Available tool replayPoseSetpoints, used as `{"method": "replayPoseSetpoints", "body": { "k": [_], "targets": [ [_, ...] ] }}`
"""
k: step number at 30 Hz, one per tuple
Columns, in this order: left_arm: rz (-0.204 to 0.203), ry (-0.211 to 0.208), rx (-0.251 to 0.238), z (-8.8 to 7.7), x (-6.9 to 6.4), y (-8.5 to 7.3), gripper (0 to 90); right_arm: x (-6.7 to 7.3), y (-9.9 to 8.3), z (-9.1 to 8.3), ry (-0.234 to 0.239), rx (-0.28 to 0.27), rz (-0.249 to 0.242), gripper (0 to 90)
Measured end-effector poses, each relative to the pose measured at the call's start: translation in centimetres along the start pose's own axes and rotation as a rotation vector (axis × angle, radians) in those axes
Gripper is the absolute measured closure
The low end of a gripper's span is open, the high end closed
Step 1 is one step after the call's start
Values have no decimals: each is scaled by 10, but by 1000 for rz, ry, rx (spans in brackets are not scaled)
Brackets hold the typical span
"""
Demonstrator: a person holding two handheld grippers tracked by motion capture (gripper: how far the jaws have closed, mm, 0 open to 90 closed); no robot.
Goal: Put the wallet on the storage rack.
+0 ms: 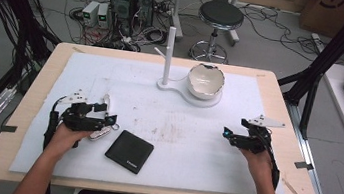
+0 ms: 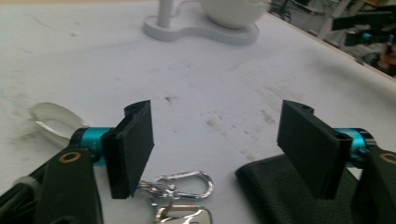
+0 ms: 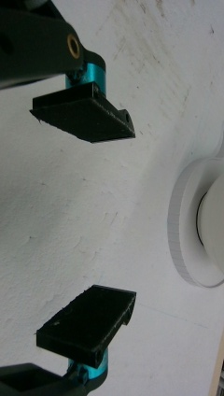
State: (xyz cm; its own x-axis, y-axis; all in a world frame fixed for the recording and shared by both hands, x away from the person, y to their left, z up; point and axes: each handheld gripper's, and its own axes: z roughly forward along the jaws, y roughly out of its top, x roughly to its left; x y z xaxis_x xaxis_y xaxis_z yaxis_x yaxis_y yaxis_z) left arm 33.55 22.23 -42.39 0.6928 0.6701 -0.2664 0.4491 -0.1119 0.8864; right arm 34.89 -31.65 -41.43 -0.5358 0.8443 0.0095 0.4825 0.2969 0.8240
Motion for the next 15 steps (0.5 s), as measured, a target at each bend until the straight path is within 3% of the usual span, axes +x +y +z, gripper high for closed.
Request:
{"method": "replayPoseSetpoints", "body": {
  "k": [3,4,5,6,9,15],
  "targets": [
    [4,-56,55,9,-7,-1,340,1,1,2,3,2,0,193],
    [4,-56,55,9,-7,-1,352,0,1,3,5,4,-3,193],
    [14,-77,89,14,-11,-2,362,0,1,3,7,4,-6,193],
    [14,-77,89,14,-11,-2,364,0,1,3,6,5,-5,193],
    [45,-74,172,27,-18,-5,364,0,1,4,8,6,-3,193],
    [31,-59,249,36,-20,-8,394,-1,1,3,0,-4,0,193]
  ]
}}
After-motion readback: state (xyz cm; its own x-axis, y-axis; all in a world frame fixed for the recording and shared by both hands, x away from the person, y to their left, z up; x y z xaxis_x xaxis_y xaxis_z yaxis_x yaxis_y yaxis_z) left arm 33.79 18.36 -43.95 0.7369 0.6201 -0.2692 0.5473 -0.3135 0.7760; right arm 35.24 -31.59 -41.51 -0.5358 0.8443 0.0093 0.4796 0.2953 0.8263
